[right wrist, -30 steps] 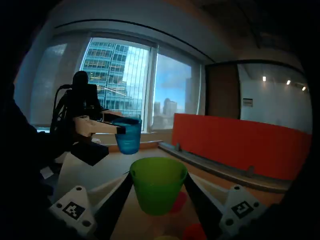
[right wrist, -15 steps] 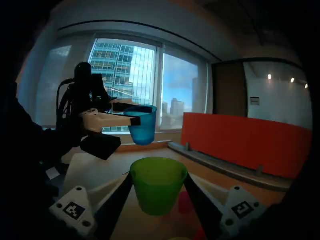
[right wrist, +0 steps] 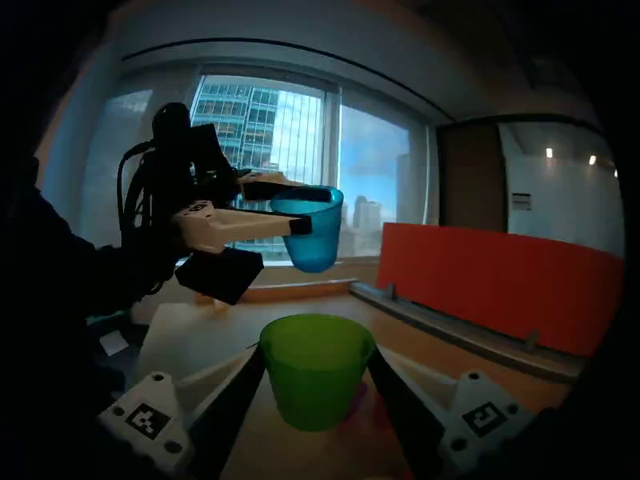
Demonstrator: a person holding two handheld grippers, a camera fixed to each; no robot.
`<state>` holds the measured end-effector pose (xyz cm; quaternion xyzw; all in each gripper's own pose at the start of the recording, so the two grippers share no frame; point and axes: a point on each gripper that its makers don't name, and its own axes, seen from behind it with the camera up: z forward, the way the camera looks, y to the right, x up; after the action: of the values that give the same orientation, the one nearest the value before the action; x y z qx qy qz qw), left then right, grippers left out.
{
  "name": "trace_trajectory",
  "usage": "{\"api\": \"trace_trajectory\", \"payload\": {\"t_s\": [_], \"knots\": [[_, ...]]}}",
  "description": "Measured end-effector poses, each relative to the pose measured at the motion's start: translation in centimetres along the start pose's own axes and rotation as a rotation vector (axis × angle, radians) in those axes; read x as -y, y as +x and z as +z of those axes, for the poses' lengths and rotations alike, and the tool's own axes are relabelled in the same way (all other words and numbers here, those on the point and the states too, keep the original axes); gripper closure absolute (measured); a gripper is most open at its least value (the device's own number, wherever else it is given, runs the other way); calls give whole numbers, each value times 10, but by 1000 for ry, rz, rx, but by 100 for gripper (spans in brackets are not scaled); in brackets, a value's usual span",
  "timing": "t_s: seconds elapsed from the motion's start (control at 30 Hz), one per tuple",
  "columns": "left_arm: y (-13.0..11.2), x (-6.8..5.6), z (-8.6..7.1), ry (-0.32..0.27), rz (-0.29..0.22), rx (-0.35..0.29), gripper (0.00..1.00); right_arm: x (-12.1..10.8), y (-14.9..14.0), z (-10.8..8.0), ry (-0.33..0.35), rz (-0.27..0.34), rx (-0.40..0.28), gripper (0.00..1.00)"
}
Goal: Pour water
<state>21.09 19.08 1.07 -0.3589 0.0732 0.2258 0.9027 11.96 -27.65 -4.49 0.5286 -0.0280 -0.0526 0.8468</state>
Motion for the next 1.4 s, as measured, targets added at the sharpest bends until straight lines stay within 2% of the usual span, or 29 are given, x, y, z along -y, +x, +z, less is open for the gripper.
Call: {"api": "trace_trajectory", "payload": {"t_s": [0.23, 0.5, 0.9, 1.4], "knots": [[8, -3, 1, 2, 79, 4, 11, 9, -1, 4, 21, -1, 1, 9], [19, -2, 2, 8, 140, -2, 11, 14, -4, 6, 35, -1, 5, 9], [29, -5, -1, 15, 259, -5, 10, 23, -6, 10, 56, -9, 11, 9], [35, -3, 1, 35, 371, -7, 10, 28, -11, 15, 72, -5, 18, 9]]}}
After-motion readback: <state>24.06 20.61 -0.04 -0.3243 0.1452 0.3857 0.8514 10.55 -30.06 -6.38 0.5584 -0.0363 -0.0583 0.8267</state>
